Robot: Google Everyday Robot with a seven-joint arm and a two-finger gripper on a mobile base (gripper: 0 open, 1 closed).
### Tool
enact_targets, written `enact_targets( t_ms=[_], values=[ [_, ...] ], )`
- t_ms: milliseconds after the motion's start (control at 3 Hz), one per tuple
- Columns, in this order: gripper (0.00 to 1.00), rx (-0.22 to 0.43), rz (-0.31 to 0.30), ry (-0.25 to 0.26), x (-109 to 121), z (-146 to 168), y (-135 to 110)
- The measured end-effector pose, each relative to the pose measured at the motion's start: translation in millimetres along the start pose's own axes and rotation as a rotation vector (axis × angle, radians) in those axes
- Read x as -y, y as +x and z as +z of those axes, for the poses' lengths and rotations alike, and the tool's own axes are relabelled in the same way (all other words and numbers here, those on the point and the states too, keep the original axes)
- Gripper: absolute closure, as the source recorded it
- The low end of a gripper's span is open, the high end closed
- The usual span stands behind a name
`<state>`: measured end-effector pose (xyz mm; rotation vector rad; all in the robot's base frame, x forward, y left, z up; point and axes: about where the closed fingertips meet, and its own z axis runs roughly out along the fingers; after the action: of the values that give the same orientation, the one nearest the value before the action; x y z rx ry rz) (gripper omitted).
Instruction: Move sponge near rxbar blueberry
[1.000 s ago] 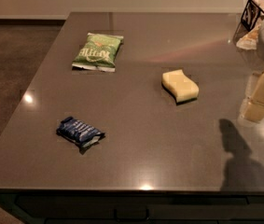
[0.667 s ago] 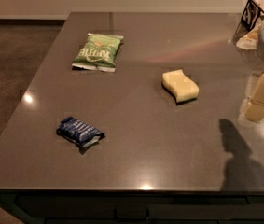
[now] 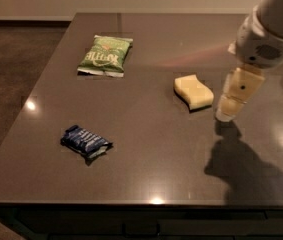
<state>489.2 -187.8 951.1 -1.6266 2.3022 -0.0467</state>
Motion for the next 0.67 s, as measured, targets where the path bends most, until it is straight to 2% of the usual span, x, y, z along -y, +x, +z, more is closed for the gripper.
enact_targets(
  t_ms=[667],
  values=[
    [0.0, 0.026, 0.211, -0.006, 44.4, 56.3, -18.7]
  ],
)
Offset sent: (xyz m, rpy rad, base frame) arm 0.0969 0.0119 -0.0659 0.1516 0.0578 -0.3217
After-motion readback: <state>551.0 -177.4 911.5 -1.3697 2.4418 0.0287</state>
